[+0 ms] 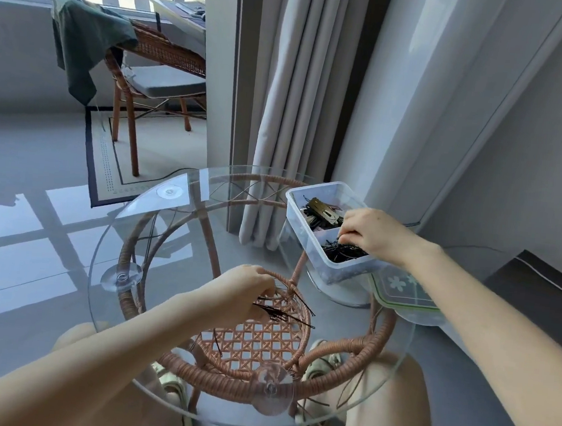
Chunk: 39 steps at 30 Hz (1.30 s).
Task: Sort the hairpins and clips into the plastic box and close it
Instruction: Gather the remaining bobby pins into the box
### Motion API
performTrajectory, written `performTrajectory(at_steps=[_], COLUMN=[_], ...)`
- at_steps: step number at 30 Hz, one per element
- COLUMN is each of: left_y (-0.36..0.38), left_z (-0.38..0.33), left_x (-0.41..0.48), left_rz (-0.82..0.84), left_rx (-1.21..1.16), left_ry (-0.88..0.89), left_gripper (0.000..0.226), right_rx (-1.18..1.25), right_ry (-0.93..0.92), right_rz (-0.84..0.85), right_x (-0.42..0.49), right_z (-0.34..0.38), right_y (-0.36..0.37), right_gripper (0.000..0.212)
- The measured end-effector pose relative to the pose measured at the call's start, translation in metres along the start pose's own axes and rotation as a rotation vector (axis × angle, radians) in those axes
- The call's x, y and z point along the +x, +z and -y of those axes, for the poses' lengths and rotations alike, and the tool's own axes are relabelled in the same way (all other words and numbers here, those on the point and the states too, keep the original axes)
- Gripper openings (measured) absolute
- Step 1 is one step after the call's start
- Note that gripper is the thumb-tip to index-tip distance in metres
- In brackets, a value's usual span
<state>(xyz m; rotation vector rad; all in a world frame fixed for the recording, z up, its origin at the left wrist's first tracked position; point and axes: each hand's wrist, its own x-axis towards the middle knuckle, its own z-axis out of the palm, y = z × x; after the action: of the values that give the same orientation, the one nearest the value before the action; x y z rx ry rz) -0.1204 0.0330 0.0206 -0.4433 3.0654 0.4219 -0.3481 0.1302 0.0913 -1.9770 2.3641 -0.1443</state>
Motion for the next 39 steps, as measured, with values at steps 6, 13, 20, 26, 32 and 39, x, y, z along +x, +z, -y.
performTrajectory(at_steps=[6,13,20,26,32,39], left_y=[0.006,0.006,-0.013,-0.026,-0.039,-0.056], left_z=[-0.006,-0.015,0.005,0.03,0.04,0.022], left_x=[0.002,0.013,0.007,-0.002,-0.001,0.026], left_rz=[0.01,0.142,0.181,0.066,-0.046,-0.024], left_rx=[0.141,0.264,0.102,-0.049,-0.218,-0.299], left_ry=[0.044,-0.005,-0.038,-0.092,-0.15,-0.117], left_gripper=[0.022,0.023,0.017,0.02,0.013,0.008], right_rx=[-0.021,0.064,0.244,0.07,0.191,-0.053], right_ry=[0.002,0.147,0.39,0.298,0.29,0.198], right_rz=[-0.19,0.068,-0.056,-0.031,-0.155,-0.361], right_x=[-0.011,-0.072,-0.05,-0.038,-0.044,-0.035], right_z=[0.021,0.088,0.106,0.109,0.1,0.023], right_y=[0.002,0.055,0.084,0.09,0.071,0.003], right_gripper=[0.022,0.052,0.03,0.012,0.012,0.012])
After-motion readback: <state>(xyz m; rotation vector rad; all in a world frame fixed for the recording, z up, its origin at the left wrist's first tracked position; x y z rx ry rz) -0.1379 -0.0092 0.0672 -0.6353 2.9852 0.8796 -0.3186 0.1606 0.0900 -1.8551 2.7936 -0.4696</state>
